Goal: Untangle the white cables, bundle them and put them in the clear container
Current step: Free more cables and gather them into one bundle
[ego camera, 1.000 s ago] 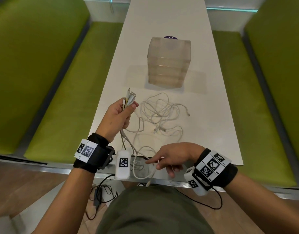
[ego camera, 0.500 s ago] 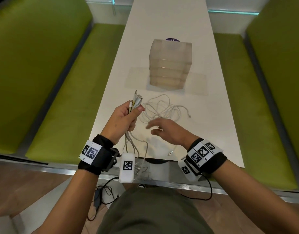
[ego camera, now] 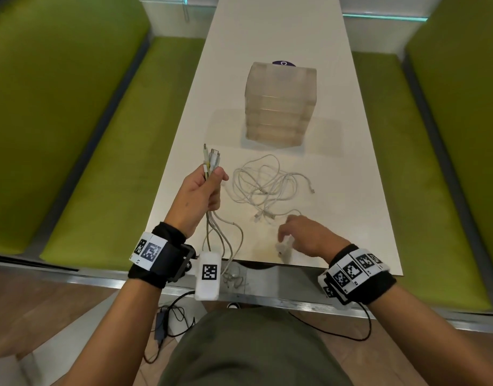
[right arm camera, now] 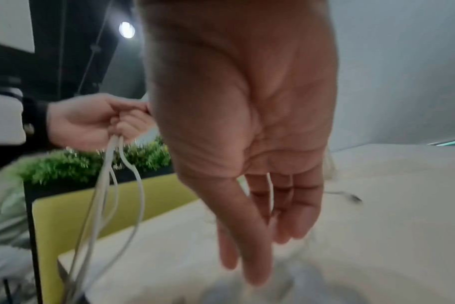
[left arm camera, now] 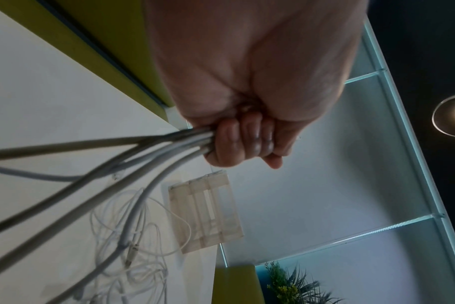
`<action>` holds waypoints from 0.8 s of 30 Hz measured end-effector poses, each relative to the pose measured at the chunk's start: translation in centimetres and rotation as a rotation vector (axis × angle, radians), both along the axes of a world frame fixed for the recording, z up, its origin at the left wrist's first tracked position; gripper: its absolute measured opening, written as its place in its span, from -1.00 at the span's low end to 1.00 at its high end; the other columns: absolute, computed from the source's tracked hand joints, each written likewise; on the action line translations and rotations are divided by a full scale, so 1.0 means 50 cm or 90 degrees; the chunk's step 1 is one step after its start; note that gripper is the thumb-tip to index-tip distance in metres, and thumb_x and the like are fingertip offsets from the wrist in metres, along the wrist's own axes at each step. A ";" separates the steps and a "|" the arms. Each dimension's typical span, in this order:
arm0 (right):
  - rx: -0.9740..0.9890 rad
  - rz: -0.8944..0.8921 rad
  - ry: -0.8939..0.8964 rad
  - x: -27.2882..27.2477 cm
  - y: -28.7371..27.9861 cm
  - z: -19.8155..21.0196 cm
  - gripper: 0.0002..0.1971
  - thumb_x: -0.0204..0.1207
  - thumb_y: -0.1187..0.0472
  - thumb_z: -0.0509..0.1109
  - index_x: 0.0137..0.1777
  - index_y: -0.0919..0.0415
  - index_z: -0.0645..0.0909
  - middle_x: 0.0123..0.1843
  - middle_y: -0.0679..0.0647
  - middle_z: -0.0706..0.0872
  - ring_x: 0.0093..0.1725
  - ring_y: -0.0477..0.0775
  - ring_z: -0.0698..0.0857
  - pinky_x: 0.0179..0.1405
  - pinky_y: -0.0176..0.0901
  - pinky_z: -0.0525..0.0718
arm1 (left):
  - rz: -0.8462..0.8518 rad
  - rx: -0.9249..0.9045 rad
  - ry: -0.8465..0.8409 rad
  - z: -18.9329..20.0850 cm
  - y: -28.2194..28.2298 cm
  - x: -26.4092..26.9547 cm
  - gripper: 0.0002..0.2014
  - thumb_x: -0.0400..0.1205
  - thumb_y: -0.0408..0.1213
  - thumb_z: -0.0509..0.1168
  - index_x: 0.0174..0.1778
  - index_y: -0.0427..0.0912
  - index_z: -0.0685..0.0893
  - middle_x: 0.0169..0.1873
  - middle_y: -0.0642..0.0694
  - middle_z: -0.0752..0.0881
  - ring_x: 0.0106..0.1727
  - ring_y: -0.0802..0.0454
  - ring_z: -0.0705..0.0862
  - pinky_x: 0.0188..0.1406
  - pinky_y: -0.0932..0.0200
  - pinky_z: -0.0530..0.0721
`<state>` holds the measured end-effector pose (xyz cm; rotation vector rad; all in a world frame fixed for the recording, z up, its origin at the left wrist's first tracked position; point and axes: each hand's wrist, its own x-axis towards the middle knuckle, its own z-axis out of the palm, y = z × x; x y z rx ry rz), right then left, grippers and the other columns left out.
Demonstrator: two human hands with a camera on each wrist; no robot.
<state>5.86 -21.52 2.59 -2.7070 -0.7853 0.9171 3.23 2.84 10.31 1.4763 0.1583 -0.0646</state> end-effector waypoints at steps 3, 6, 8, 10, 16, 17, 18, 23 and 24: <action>-0.056 -0.052 -0.061 -0.006 -0.029 -0.036 -0.72 0.50 0.47 0.22 0.08 0.16 0.63 0.21 0.12 0.50 0.22 0.17 0.47 -0.03 -0.13 0.46 | -0.005 -0.020 0.009 -0.005 -0.010 0.001 -0.78 0.76 -0.24 0.12 -0.16 -0.18 0.58 -0.56 0.08 0.25 -0.51 0.10 0.17 -0.51 0.23 0.20; -0.046 -0.022 -0.145 -0.001 -0.038 -0.044 -0.85 0.55 0.28 0.31 0.04 0.10 0.66 0.25 0.06 0.54 0.27 0.16 0.44 0.07 -0.10 0.42 | -0.010 -0.084 0.045 -0.012 -0.022 0.004 -0.81 0.74 -0.38 0.10 -0.15 -0.19 0.57 -0.54 0.07 0.27 -0.50 0.12 0.21 -0.47 0.22 0.20; 0.041 -0.054 -0.154 0.010 -0.033 -0.020 -0.88 0.57 0.23 0.33 0.03 0.06 0.64 0.18 0.00 0.62 0.26 0.13 0.50 0.11 -0.05 0.44 | -0.015 -0.114 0.062 -0.019 -0.029 0.006 -0.82 0.70 -0.44 0.08 -0.15 -0.20 0.54 -0.54 0.07 0.29 -0.50 0.13 0.25 -0.46 0.24 0.24; 0.219 -0.150 -0.112 0.015 -0.017 0.023 -0.90 0.58 0.26 0.32 -0.03 0.04 0.60 -0.07 -0.07 0.73 0.05 0.06 0.67 -0.01 -0.06 0.55 | -0.009 -0.136 0.081 -0.025 -0.039 0.009 -0.79 0.69 -0.50 0.04 -0.16 -0.21 0.51 -0.55 0.07 0.30 -0.51 0.13 0.27 -0.45 0.24 0.25; 0.681 -0.408 0.064 0.008 0.078 0.144 -0.90 0.47 0.35 0.45 -0.10 0.21 0.58 -0.28 0.16 0.79 -0.36 0.08 0.75 -0.42 -0.23 0.62 | -0.019 -0.144 0.073 -0.037 -0.077 0.011 -0.85 0.70 -0.48 0.11 -0.11 -0.18 0.52 -0.50 0.09 0.43 -0.49 0.17 0.31 -0.43 0.28 0.32; 0.699 -0.414 0.083 0.008 0.092 0.148 -0.88 0.45 0.36 0.48 -0.09 0.23 0.59 -0.29 0.19 0.78 -0.37 0.15 0.76 -0.47 -0.19 0.61 | -0.029 -0.142 0.061 -0.038 -0.083 0.011 -0.92 0.70 -0.38 0.17 -0.09 -0.17 0.53 -0.47 0.07 0.47 -0.47 0.17 0.35 -0.41 0.28 0.35; 0.707 -0.417 0.092 0.009 0.103 0.147 -0.86 0.43 0.37 0.49 -0.09 0.24 0.59 -0.30 0.21 0.78 -0.38 0.18 0.76 -0.51 -0.18 0.59 | -0.042 -0.148 0.053 -0.039 -0.088 0.010 -0.94 0.69 -0.27 0.23 -0.07 -0.16 0.54 -0.43 0.03 0.51 -0.44 0.15 0.41 -0.38 0.27 0.41; 0.720 -0.448 0.095 0.012 0.125 0.141 -0.75 0.39 0.40 0.51 -0.22 0.20 0.44 -0.32 0.35 0.75 -0.43 0.19 0.71 -0.55 -0.15 0.57 | -0.040 -0.136 0.051 -0.028 -0.099 0.011 -0.81 0.63 -0.12 0.25 -0.14 -0.19 0.51 -0.47 -0.05 0.46 -0.45 0.05 0.47 -0.37 0.22 0.48; 0.713 -0.442 0.094 0.013 0.126 0.142 -0.73 0.39 0.39 0.51 -0.23 0.20 0.42 -0.35 0.29 0.75 -0.45 0.13 0.71 -0.55 -0.16 0.57 | -0.033 -0.125 0.053 -0.028 -0.099 0.012 -0.81 0.68 -0.17 0.22 -0.20 -0.18 0.49 -0.48 -0.05 0.46 -0.46 0.06 0.48 -0.37 0.21 0.48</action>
